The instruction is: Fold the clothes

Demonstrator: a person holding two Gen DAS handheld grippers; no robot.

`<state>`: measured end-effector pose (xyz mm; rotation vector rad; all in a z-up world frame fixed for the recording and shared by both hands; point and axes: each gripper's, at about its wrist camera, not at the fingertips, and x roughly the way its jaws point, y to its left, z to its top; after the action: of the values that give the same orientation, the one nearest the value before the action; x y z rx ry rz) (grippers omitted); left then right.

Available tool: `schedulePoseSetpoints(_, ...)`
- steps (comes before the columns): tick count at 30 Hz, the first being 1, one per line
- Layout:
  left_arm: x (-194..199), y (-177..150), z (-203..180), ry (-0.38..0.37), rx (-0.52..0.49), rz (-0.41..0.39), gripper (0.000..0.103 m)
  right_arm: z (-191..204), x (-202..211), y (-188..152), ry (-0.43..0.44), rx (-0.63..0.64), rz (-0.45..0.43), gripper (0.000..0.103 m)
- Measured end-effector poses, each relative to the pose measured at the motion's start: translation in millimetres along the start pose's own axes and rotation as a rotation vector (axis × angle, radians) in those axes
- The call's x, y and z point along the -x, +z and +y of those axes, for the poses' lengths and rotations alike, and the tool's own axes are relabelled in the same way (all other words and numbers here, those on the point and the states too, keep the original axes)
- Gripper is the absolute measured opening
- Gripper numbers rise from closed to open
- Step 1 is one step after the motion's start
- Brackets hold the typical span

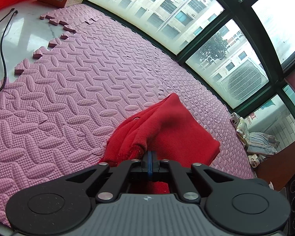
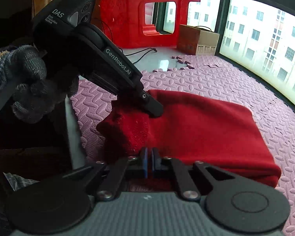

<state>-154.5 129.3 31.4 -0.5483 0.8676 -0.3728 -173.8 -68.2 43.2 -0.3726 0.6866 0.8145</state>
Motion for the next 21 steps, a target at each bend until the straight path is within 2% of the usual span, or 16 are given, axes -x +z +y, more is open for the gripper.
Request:
schedulePoseSetpoints(2,0.7,-0.1,-0.6,0.002,-0.002,-0.002,0.003,-9.1,9.1,4.8,0.014,-0.033,-0.011,0.005)
schedulePoseSetpoints(6,0.8,-0.8,0.2,0.001,0.000,-0.008,0.003,-30.5,25.3,7.2,-0.040,-0.098,-0.035,0.007)
schedulePoseSetpoints(9,0.8,-1.0,-0.8,0.002,-0.009,-0.007,0.003,-42.8,18.7,-1.0,-0.099,-0.130,-0.018,0.007)
schedulePoseSetpoints(11,0.7,-1.0,-1.4,0.004,-0.014,-0.006,0.003,-51.7,7.3,-15.3,-0.104,-0.164,0.011,0.007)
schedulePoseSetpoints(13,0.7,-0.6,-1.8,0.006,-0.017,-0.005,0.003,-53.0,10.1,-13.4,-0.101,-0.166,0.007,0.007)
schedulePoseSetpoints(16,0.7,-0.1,-2.4,0.009,-0.016,-0.004,0.003,-62.1,24.0,-6.4,-0.115,-0.188,-0.031,0.011)
schedulePoseSetpoints(17,0.7,-0.3,-2.5,0.010,-0.019,-0.005,0.003,-66.7,30.3,-3.5,-0.123,-0.199,-0.049,0.016)
schedulePoseSetpoints(21,0.8,-0.2,-3.6,0.014,-0.030,-0.003,0.003,-98.6,26.7,-8.2,-0.222,-0.285,-0.045,0.017)
